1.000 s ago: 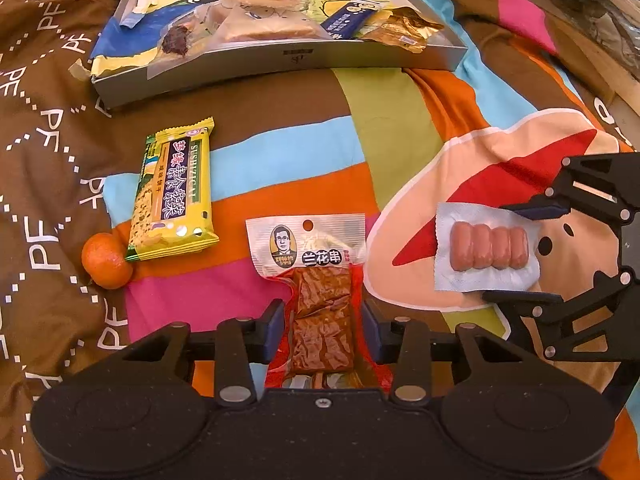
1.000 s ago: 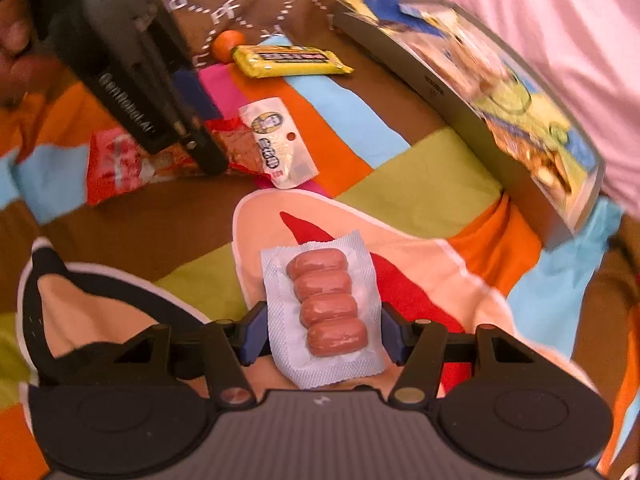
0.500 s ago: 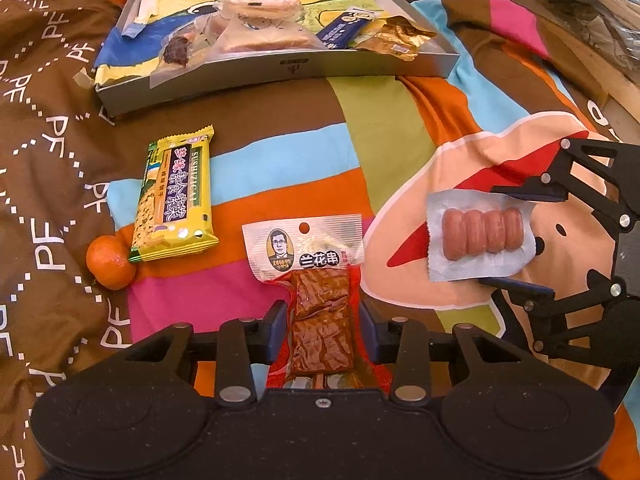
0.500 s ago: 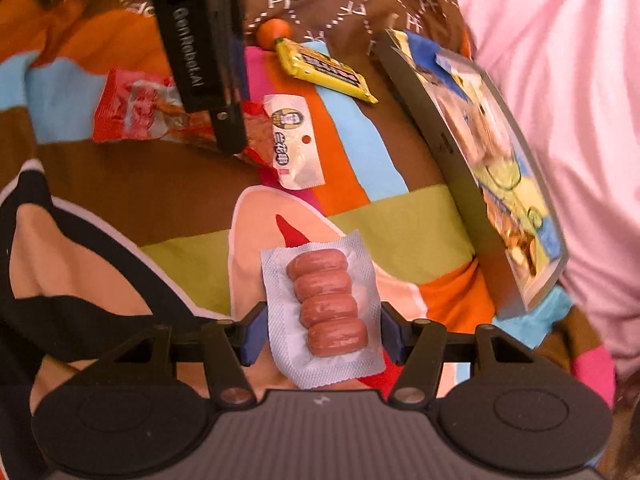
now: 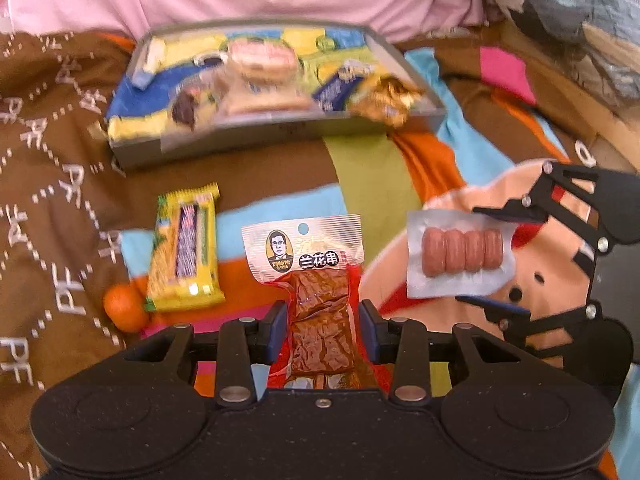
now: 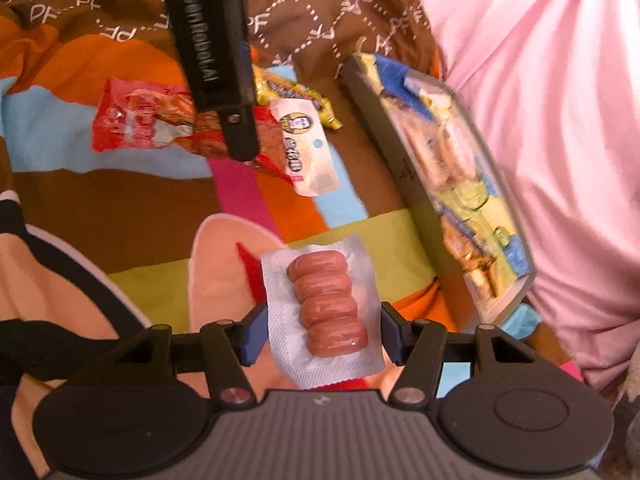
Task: Organize snacks
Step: 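Carry the skewer pack and sausage pack over the tray and open both grippers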
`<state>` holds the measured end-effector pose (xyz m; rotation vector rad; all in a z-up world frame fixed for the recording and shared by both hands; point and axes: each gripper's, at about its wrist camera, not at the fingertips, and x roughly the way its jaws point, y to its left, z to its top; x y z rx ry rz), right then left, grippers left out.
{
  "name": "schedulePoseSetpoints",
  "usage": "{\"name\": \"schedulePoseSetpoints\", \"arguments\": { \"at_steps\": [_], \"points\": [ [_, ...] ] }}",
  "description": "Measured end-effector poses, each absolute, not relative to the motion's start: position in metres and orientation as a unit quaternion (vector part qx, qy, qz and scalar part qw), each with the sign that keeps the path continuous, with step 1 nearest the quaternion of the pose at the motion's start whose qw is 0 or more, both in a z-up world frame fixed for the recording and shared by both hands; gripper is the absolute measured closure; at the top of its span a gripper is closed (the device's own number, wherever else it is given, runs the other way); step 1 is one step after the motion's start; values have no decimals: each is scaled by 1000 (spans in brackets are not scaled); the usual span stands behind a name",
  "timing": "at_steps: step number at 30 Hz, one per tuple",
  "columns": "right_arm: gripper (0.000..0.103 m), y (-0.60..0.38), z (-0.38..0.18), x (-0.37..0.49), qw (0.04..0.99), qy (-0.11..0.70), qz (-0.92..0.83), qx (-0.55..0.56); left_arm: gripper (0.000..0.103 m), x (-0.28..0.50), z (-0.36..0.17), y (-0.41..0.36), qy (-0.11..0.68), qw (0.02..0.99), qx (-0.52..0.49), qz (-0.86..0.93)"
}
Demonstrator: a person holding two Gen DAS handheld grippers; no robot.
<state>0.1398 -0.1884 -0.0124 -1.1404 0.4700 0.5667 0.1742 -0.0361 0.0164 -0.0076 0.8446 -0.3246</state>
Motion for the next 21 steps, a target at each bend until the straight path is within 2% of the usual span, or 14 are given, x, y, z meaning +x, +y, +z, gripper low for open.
{"name": "schedulePoseSetpoints", "arguments": {
  "at_steps": [9,21],
  "points": [
    [41,-187,37,159,832,161,231,-478,63,212,62,-33,343,930,-26,-127],
    [41,-204,88,247,902,158,138,-377,63,296,122,-56,260,959,-69,-86]
  ]
}}
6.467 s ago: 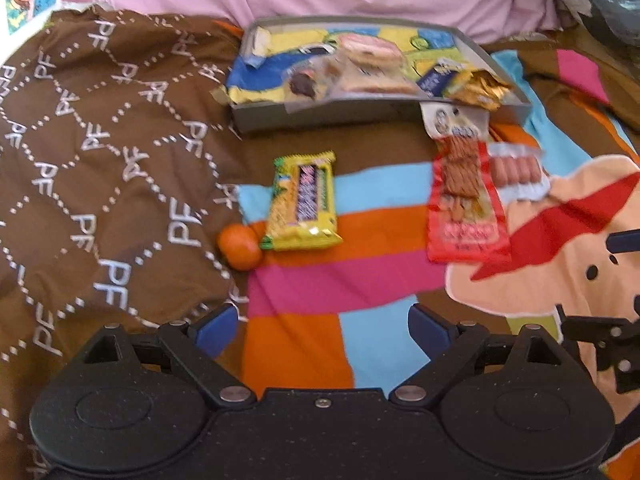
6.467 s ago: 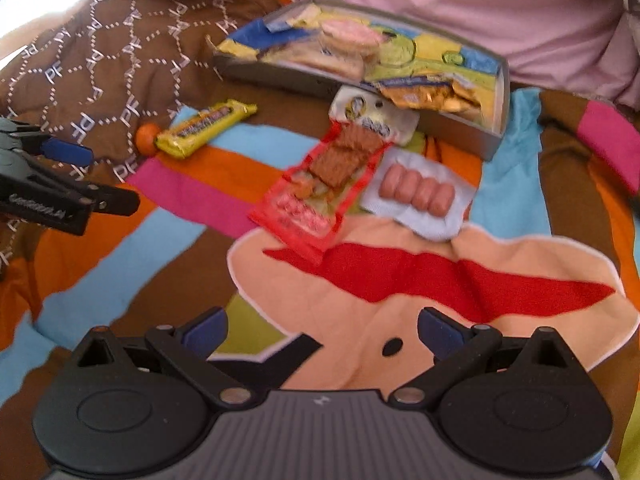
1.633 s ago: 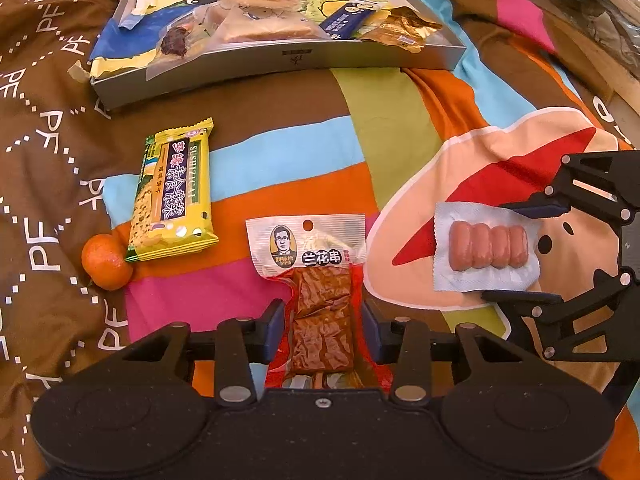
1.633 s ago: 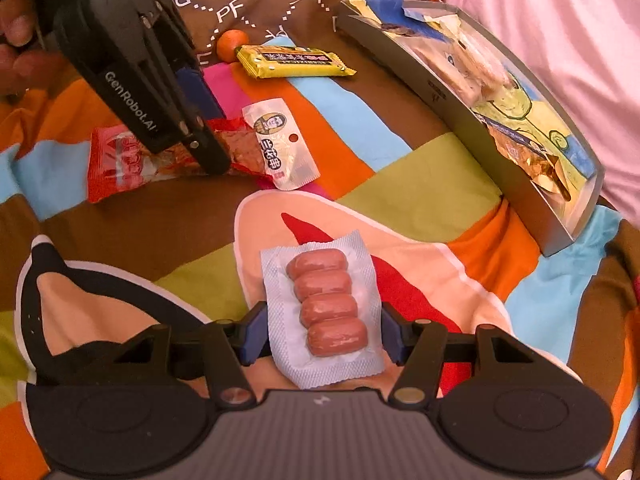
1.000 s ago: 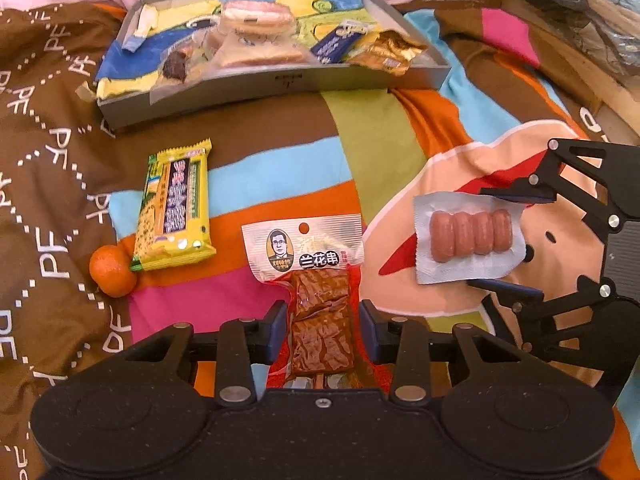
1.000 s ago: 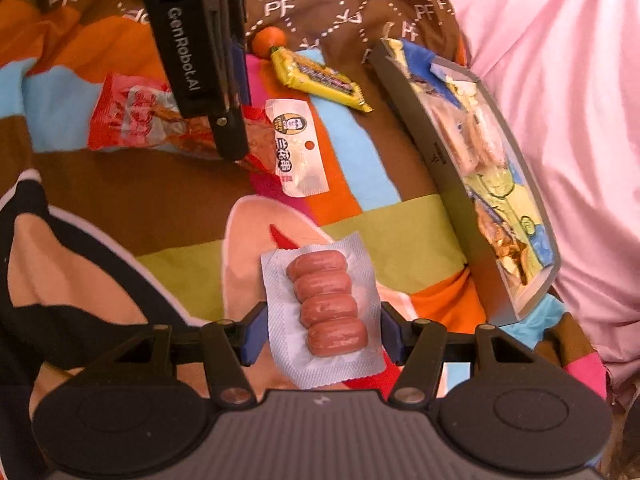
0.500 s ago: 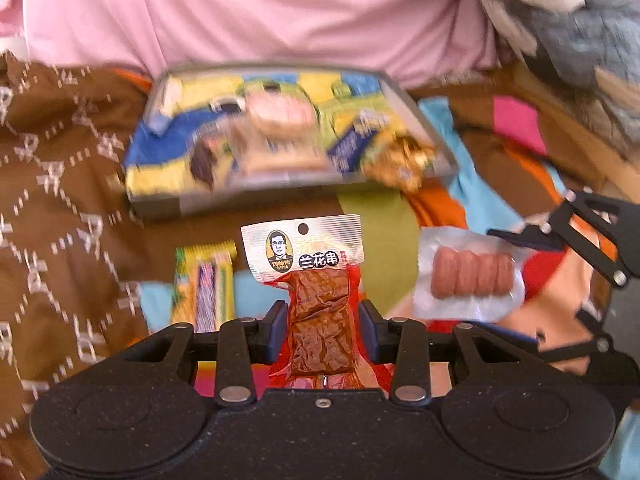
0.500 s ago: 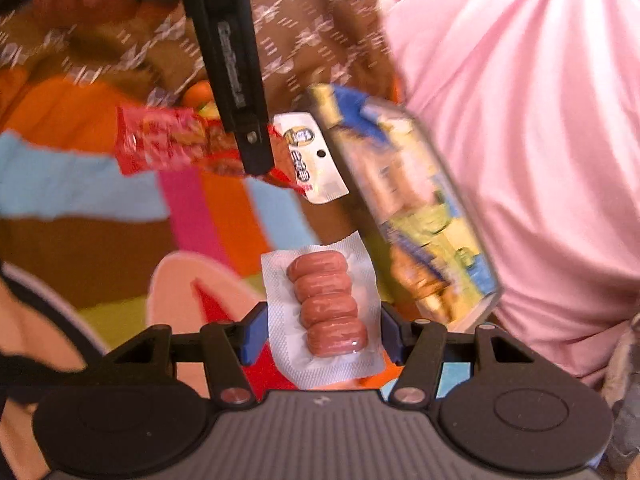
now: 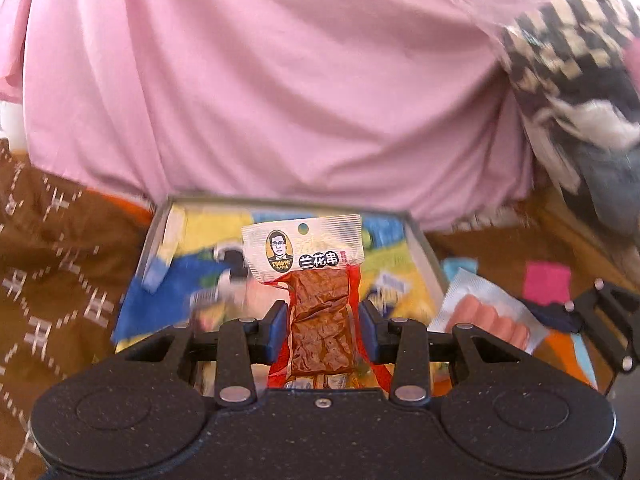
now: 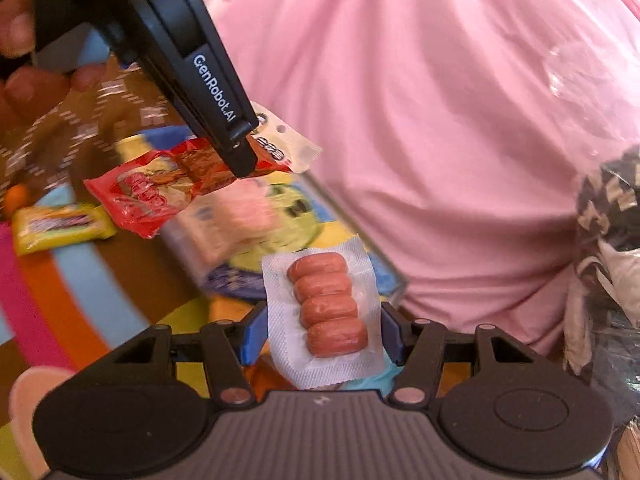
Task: Organize snacks
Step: 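Carry the skewer pack and sausage pack over the tray and open both grippers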
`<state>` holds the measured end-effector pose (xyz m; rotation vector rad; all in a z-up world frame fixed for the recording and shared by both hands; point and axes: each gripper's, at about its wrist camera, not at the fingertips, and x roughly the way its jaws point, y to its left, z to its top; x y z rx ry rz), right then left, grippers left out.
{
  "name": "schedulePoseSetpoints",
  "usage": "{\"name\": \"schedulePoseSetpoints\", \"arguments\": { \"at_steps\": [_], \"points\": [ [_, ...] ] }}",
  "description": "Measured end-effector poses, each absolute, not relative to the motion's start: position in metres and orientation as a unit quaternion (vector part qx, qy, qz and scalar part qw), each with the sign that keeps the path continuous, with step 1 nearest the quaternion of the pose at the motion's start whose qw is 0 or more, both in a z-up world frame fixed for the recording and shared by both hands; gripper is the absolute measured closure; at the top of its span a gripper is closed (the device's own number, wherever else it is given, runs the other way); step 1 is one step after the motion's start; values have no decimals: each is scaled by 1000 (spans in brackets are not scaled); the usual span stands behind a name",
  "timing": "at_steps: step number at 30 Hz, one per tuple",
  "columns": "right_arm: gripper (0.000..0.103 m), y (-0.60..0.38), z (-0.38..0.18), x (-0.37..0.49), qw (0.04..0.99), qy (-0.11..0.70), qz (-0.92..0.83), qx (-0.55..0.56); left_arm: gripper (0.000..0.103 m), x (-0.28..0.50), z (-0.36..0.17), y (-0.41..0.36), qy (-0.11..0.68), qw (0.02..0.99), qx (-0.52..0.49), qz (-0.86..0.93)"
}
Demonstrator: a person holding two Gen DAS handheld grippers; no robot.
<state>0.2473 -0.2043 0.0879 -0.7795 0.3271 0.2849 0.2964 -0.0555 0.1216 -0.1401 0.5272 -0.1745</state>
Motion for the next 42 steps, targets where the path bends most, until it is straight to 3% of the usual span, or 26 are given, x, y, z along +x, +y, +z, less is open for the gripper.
{"name": "schedulePoseSetpoints", "arguments": {
  "at_steps": [16,17,18,19,28,32,35,39,42],
  "points": [
    [41,-231,80,340,929,192,119,-292,62,388,100,-93,259,961,-84,-52],
    [41,-229,77,342,930,196,117,-289,65,391,98,-95,260,961,-85,-51],
    [41,-230,75,345,930,200,117,-285,75,393,96,-96,257,961,-83,-50],
    [40,-233,73,348,931,204,119,-278,76,396,95,-97,259,961,-81,-54],
    [38,-241,62,356,932,230,127,-249,75,400,81,-103,271,958,-75,-52],
    [19,-242,64,355,938,223,123,-235,72,397,82,-102,269,959,-77,-46],
    [15,-244,71,351,942,219,121,-224,66,393,84,-100,266,960,-79,-44],
    [8,-247,79,341,948,208,114,-213,47,383,91,-95,256,962,-82,-38],
    [5,-249,87,334,953,201,108,-201,41,375,98,-88,250,964,-89,-36]
  ]
}}
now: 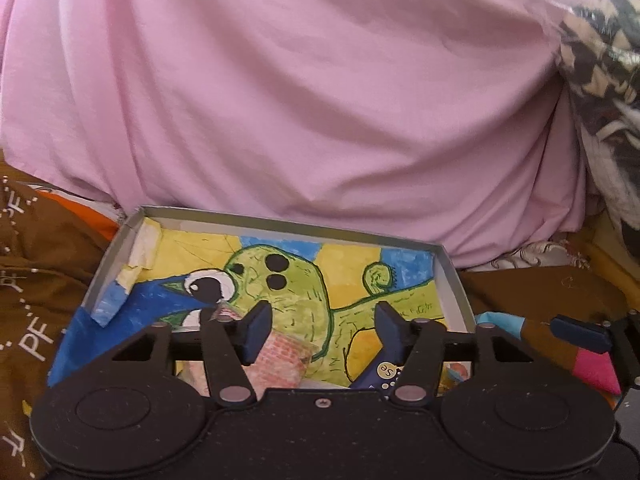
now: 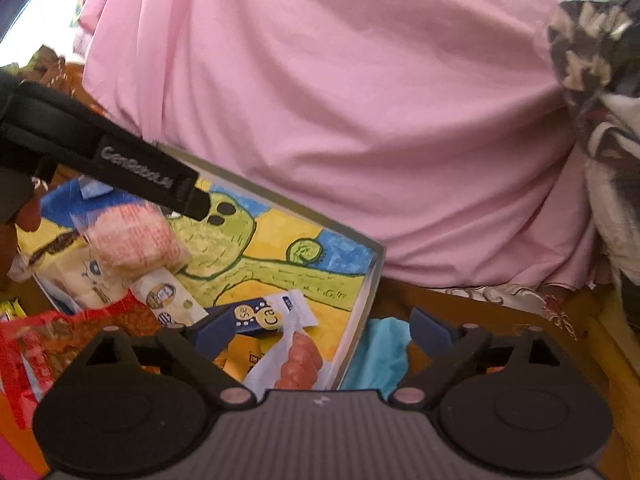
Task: Organize snacks
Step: 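Carry the skewer pack and sausage pack over the tray and open both grippers, then move both grippers back over the biscuit bar and mandarin on the bedspread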
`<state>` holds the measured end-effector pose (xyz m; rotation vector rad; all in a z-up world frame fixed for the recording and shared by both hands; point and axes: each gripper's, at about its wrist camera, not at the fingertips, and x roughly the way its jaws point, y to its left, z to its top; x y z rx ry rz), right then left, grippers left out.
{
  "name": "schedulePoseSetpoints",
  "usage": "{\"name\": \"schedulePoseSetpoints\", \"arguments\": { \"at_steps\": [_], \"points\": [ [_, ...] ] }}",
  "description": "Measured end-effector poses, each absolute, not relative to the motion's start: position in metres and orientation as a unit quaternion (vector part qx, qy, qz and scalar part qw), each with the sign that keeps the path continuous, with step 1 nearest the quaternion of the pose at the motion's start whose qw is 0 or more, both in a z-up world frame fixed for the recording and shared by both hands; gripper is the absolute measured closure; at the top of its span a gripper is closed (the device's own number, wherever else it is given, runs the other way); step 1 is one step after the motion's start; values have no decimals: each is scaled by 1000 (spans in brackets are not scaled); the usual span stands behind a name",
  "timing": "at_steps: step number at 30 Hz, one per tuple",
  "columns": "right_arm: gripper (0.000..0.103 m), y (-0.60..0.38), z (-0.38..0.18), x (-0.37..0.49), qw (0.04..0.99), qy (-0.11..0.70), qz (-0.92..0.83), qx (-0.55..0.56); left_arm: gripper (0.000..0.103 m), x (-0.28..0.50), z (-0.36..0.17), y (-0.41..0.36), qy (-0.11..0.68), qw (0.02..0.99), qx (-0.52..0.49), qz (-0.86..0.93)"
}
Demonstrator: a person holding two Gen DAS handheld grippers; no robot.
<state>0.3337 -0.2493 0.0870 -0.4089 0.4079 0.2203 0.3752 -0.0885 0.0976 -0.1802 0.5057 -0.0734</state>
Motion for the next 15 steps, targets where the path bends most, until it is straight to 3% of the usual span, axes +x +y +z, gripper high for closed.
{"name": "schedulePoseSetpoints", "arguments": {
  "at_steps": [3,11,15],
  "points": [
    [3,-251,96,325,957,195,102,-187,31,366,105,-83,244,965,-92,-29],
    [0,-252,125,284,970,166,99,-147,19,324,124,-62,214,973,-81,-21],
    [0,-249,133,258,974,152,104,-133,18,300,127,-47,207,976,-74,-18]
  ]
}}
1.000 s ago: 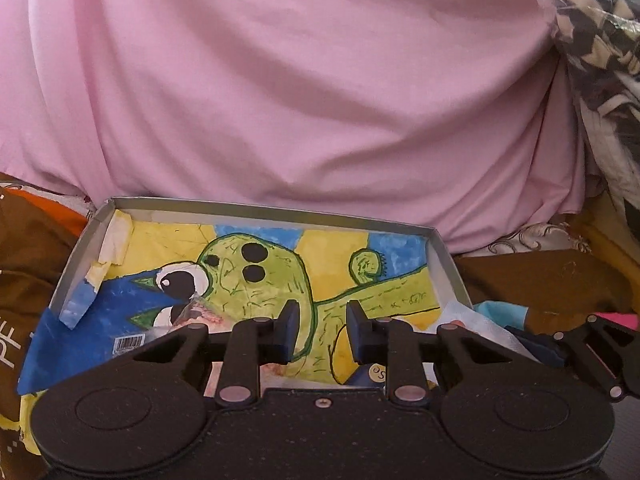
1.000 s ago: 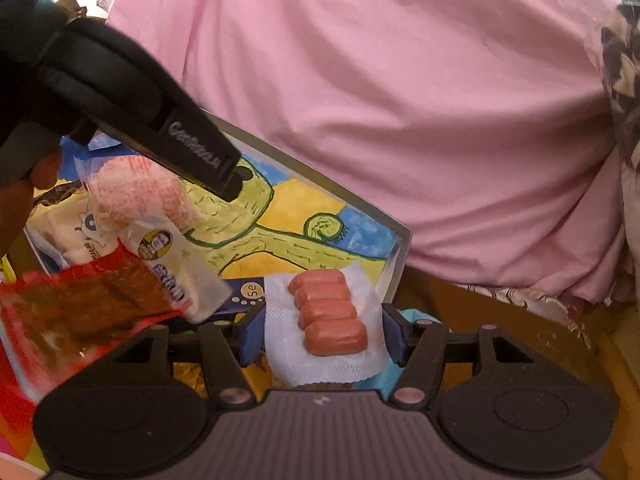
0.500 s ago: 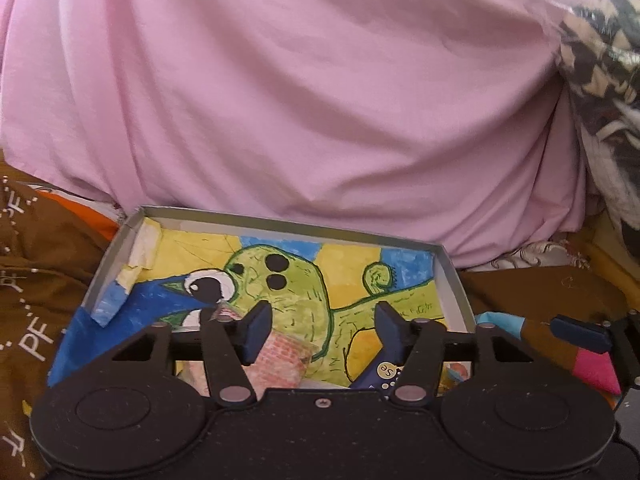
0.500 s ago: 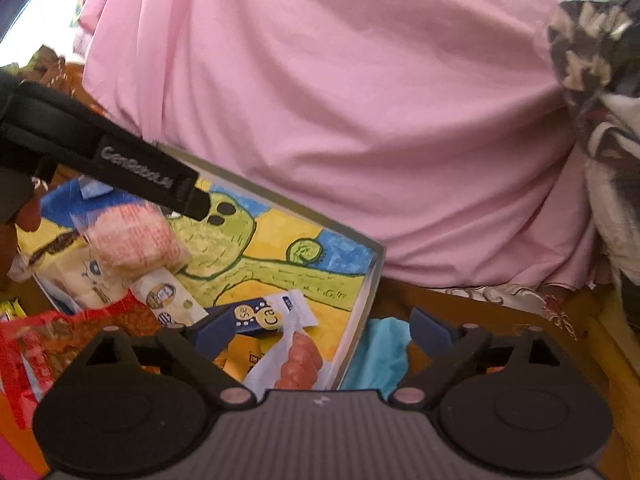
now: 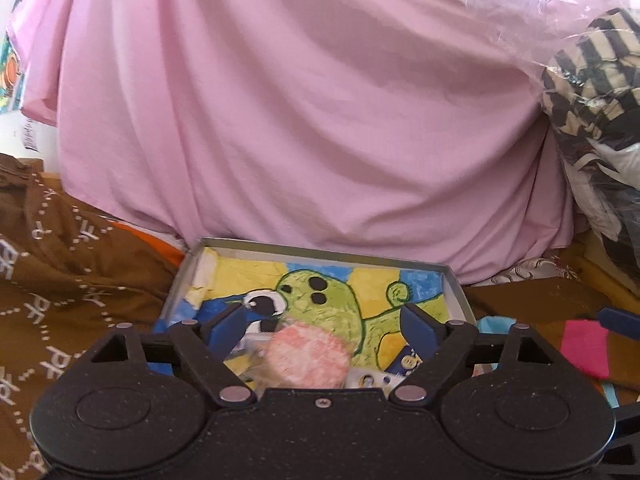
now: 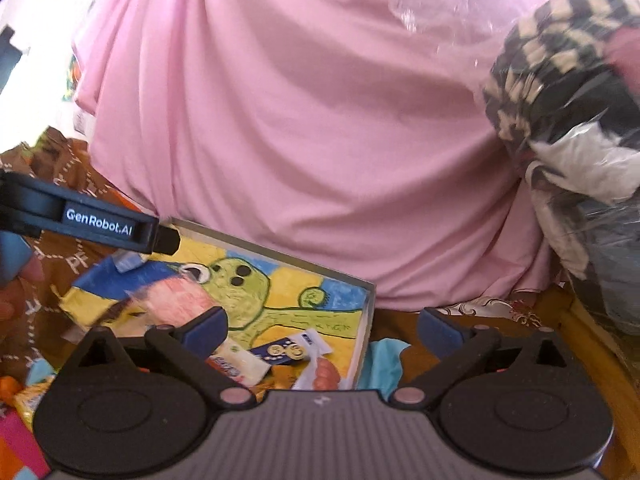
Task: Organize snacks
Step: 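Move both grippers back over the biscuit bar and mandarin on the bedspread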
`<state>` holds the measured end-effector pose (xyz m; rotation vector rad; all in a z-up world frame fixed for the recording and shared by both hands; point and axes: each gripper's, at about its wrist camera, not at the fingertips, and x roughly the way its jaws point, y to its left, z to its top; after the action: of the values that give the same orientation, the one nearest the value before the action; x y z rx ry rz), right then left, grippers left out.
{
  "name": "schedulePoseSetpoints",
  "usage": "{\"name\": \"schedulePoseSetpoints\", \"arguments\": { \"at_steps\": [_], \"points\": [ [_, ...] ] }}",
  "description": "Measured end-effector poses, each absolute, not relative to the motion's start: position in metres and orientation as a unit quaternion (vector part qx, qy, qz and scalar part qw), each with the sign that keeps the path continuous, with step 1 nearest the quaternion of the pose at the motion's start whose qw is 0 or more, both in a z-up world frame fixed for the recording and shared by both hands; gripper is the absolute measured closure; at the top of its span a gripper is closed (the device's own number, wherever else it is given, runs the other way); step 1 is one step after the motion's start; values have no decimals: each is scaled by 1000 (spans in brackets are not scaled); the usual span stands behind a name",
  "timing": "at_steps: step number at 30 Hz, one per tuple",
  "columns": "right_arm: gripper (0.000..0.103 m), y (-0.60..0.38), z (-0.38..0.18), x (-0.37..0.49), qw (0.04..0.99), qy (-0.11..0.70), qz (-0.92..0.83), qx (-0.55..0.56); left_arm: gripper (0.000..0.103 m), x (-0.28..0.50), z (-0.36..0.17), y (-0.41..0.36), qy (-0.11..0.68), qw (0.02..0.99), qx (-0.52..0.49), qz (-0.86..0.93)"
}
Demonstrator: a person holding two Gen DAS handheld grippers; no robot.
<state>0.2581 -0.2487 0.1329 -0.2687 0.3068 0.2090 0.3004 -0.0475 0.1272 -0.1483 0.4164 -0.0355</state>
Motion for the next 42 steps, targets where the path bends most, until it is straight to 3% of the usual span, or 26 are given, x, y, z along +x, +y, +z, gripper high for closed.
{"name": "schedulePoseSetpoints", "arguments": {
  "at_steps": [22,42],
  "points": [
    [0,-205,126,171,951,179,198,-155,16,188,95,37,256,966,-34,7],
    [0,-159,77,143,905,261,277,-187,16,138,22,69,368,929,30,11]
  ]
}}
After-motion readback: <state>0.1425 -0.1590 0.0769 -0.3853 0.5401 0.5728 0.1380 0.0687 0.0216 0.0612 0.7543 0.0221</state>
